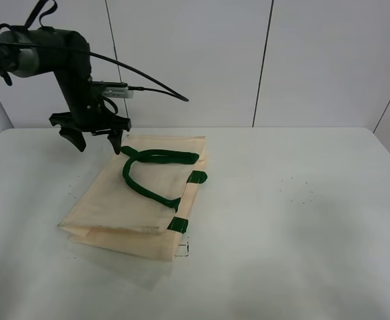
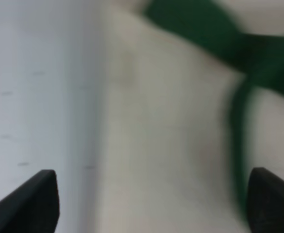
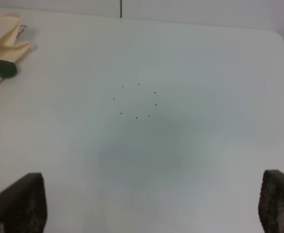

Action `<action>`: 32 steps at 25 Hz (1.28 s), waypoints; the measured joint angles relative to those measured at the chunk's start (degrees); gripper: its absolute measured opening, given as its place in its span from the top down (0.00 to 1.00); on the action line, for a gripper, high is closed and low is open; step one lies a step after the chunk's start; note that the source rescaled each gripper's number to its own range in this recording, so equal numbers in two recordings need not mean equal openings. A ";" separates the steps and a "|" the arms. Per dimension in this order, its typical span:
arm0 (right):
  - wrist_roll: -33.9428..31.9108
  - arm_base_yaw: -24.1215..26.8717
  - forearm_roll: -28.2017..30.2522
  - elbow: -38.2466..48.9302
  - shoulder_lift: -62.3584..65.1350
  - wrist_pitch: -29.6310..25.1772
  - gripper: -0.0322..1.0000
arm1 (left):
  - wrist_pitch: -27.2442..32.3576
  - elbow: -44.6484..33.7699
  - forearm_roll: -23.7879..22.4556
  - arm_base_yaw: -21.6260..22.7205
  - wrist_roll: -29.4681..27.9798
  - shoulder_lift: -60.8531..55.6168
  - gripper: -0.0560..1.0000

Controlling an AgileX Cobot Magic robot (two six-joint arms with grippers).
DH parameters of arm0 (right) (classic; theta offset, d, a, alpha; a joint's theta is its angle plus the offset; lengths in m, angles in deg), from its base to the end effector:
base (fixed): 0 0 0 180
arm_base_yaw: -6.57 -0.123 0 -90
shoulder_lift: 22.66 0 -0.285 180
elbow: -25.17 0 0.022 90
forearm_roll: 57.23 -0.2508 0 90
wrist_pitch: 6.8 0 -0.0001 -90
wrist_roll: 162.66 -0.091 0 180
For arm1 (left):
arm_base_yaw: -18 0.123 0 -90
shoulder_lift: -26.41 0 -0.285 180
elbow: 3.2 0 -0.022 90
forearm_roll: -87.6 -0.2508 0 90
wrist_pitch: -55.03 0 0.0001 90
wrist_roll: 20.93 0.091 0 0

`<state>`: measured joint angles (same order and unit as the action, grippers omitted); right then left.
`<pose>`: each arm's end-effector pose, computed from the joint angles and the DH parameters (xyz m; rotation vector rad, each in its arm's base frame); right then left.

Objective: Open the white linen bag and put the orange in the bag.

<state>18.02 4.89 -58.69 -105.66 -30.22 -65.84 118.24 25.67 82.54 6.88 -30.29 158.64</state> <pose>-0.0031 0.0019 0.2768 -0.0422 2.0201 0.0415 0.4545 -0.0820 0.2093 0.0887 2.8944 0.0585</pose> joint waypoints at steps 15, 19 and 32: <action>0.00 0.00 0.00 0.00 0.00 0.00 0.00 | 3.56 -8.81 3.32 6.24 1.19 -6.82 0.00; -0.06 0.00 0.00 0.00 0.00 0.00 0.00 | 4.34 -17.91 2.66 6.23 2.31 -14.07 0.00; -0.06 0.00 0.05 0.00 0.00 0.00 0.00 | 1.66 -53.43 1.38 6.23 4.13 -53.83 0.00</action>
<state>17.96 4.89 -58.65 -105.66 -30.22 -65.84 119.89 -27.76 83.92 13.11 -26.17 104.81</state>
